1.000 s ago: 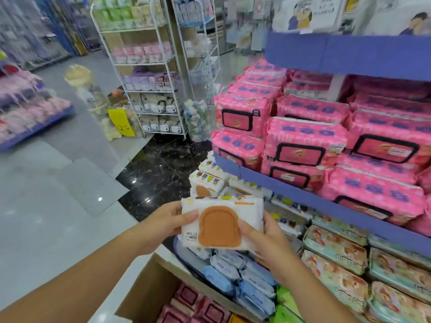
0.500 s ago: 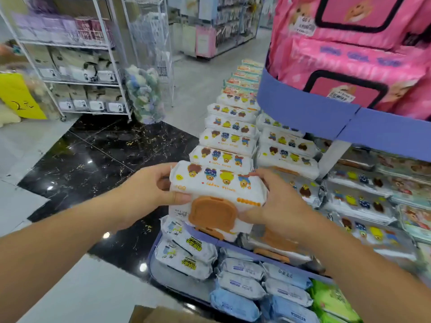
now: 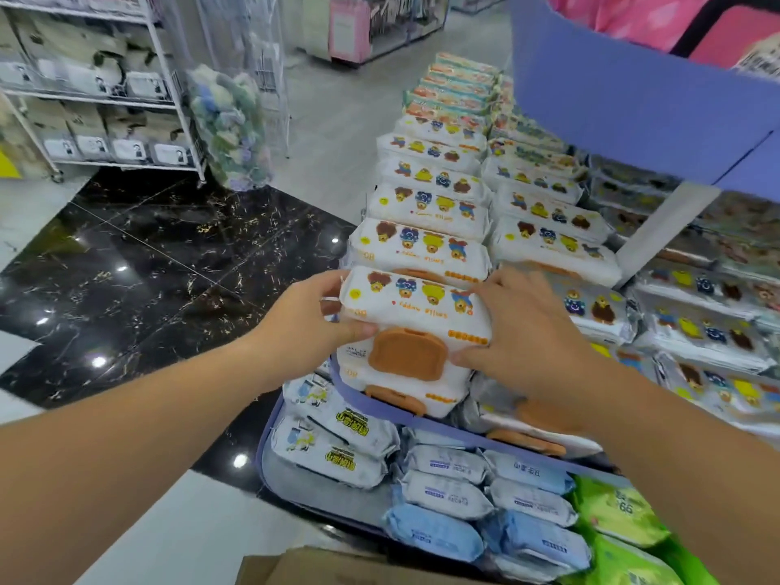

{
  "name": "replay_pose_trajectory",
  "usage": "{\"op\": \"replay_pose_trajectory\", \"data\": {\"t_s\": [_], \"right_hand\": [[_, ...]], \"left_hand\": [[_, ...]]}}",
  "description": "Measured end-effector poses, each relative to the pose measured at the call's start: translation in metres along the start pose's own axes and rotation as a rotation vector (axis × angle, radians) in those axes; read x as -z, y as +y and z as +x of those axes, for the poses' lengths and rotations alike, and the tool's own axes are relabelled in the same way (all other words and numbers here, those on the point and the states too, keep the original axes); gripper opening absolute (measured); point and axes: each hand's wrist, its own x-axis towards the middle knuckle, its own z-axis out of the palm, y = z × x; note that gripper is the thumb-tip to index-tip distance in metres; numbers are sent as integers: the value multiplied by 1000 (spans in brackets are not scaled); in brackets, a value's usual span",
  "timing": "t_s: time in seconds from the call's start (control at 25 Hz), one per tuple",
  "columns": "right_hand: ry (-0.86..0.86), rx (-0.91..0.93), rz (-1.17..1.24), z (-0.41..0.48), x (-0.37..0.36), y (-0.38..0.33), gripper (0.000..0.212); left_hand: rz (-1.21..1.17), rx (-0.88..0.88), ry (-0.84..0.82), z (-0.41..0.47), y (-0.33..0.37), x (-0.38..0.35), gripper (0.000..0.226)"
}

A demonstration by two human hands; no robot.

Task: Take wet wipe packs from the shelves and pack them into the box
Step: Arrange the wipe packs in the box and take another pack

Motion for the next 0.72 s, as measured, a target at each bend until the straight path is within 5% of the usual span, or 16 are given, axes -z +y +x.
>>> {"op": "replay_pose_trajectory", "data": {"t_s": [0.2,0.36,0.48,0.72], "right_hand": [[17,-2,107,-18,2,-4,77],[82,-84,392,-69,-3,-4,76],[73,-126,585,-117,-11,-10,75],[-39,-191,884,-191,-42,-10,57]], "left_hand": [[28,84,18,-7,0,-1,60],[86,234,70,-37,5,-11,93],[128,243,90,-77,14,-27,57],[0,438,34,-169,6,-95,59]]}}
